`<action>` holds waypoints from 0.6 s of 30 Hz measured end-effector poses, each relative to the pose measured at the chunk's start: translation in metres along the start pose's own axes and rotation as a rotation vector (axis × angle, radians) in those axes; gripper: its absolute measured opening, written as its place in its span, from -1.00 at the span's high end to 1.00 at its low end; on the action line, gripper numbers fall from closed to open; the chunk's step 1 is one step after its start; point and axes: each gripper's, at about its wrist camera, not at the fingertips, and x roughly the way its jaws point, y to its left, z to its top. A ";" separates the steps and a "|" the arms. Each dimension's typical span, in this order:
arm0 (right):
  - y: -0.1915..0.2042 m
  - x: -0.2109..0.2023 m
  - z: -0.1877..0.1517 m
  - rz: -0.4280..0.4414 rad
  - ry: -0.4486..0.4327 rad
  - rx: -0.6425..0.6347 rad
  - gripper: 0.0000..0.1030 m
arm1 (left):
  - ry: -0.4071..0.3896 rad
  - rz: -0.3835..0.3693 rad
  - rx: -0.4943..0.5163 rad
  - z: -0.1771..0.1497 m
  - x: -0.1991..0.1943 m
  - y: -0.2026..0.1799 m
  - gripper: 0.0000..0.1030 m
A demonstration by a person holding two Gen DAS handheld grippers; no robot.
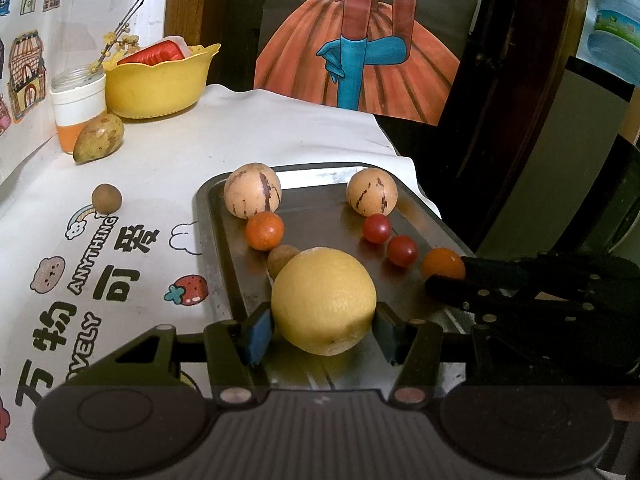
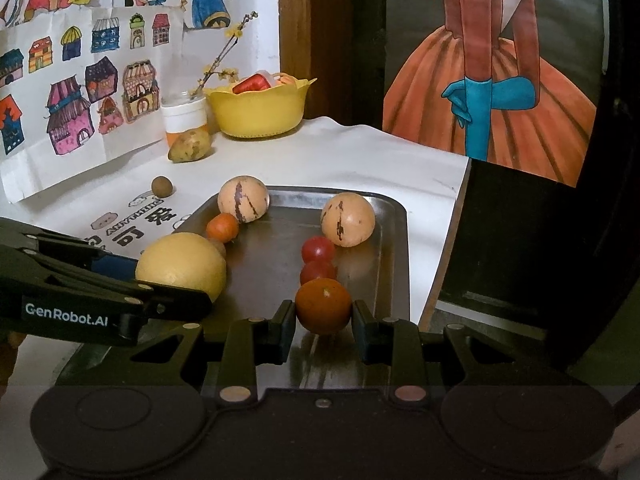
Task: Organize fruits
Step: 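Lower the fruits into the tray and open both tools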
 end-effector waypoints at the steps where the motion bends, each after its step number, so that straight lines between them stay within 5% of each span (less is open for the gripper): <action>1: 0.000 0.000 0.000 0.000 0.001 0.001 0.37 | 0.000 0.000 -0.001 0.000 0.000 0.000 -0.12; 18: -0.002 0.004 -0.002 -0.004 0.009 0.005 0.36 | 0.004 -0.004 -0.012 -0.001 -0.001 0.002 -0.13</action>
